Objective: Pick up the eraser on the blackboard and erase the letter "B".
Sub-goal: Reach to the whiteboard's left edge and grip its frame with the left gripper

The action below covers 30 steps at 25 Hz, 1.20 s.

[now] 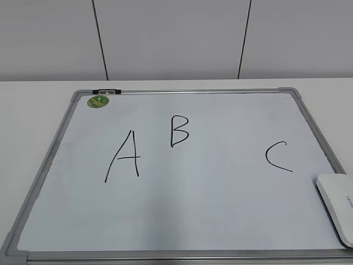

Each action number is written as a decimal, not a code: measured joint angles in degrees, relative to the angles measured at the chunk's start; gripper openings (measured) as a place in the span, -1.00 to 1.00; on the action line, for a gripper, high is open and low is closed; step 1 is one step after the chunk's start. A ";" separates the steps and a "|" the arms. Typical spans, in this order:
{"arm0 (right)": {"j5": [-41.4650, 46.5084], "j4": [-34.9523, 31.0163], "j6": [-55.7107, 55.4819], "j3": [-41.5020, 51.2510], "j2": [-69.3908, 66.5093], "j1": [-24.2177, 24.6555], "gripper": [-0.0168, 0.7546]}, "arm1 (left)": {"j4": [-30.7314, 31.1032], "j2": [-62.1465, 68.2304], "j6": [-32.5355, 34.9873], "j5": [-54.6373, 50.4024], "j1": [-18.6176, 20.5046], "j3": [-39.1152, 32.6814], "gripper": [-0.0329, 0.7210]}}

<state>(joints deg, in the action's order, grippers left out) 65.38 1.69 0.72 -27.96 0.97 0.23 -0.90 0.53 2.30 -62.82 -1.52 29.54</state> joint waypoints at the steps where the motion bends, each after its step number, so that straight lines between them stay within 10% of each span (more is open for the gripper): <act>1: 0.00 0.00 0.00 0.00 0.00 0.00 0.56 | 0.00 0.00 0.00 0.00 0.00 0.00 0.84; 30: 0.00 0.00 0.00 0.00 0.00 0.00 0.56 | -2.68 17.29 0.00 8.68 0.00 2.38 0.62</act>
<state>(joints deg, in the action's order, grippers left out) 65.38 1.69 0.72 -27.96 0.97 0.23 -3.57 17.81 2.30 -54.14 -1.52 31.92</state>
